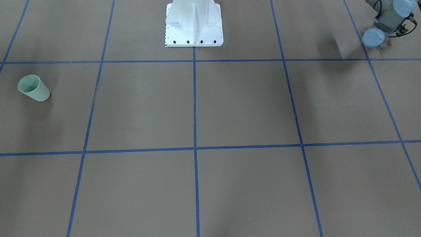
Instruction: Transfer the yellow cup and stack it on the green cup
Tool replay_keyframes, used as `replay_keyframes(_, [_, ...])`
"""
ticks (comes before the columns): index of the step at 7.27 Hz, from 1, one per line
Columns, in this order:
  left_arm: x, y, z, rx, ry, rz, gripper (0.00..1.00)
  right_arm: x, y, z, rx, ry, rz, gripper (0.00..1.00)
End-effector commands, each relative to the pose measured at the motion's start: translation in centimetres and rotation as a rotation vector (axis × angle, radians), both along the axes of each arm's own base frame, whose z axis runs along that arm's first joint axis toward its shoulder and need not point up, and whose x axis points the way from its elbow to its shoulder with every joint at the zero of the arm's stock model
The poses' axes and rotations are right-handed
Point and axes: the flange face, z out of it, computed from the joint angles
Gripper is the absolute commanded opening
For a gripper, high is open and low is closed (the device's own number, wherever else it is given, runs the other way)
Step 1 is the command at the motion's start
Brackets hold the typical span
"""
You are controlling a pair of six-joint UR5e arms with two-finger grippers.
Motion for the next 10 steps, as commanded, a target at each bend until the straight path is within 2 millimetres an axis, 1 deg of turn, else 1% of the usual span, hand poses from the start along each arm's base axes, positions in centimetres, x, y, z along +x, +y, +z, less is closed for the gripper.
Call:
replay_keyframes(1, [0.0,0.4,0.5,0.014,-0.014,-0.002,0.93,0.0,0.0,0.0,0.001,0.001,0.0,1.0])
replay_keyframes(2, [0.1,0.5,0.5,0.013,-0.012,0.003,0.74,-0.1,0.0,0.0,0.0,0.001,-0.001,1.0])
replay_keyframes(3, [-0.1,0.6,0.8,0.011,-0.021,0.008,0.5,-0.1,0.0,0.0,0.001,-0.001,-0.002,1.0])
replay_keyframes(4, [-1.5,0.9,1.4,0.005,-0.042,0.017,0.36,-0.1,0.0,0.0,0.0,-0.001,-0.001,1.0])
replay_keyframes(5, [-4.0,1.3,2.0,-0.007,-0.056,0.034,0.34,-0.1,0.0,0.0,-0.002,-0.002,0.0,1.0])
replay_keyframes(6, [-6.0,1.7,2.3,-0.012,-0.05,0.058,0.34,-0.2,0.0,0.0,-0.001,-0.002,-0.003,1.0])
replay_keyframes(8, [-7.6,1.6,3.0,-0.033,-0.011,0.167,0.36,-0.2,0.0,-0.2,0.0,-0.006,-0.002,1.0])
replay_keyframes(9, [-8.5,0.9,3.6,0.009,-0.005,0.276,0.36,-0.2,0.0,-0.3,0.002,-0.006,-0.002,1.0])
replay_keyframes(10, [-10.3,0.1,4.9,0.04,-0.027,0.354,0.36,-0.2,0.0,-0.6,0.008,-0.008,-0.002,1.0])
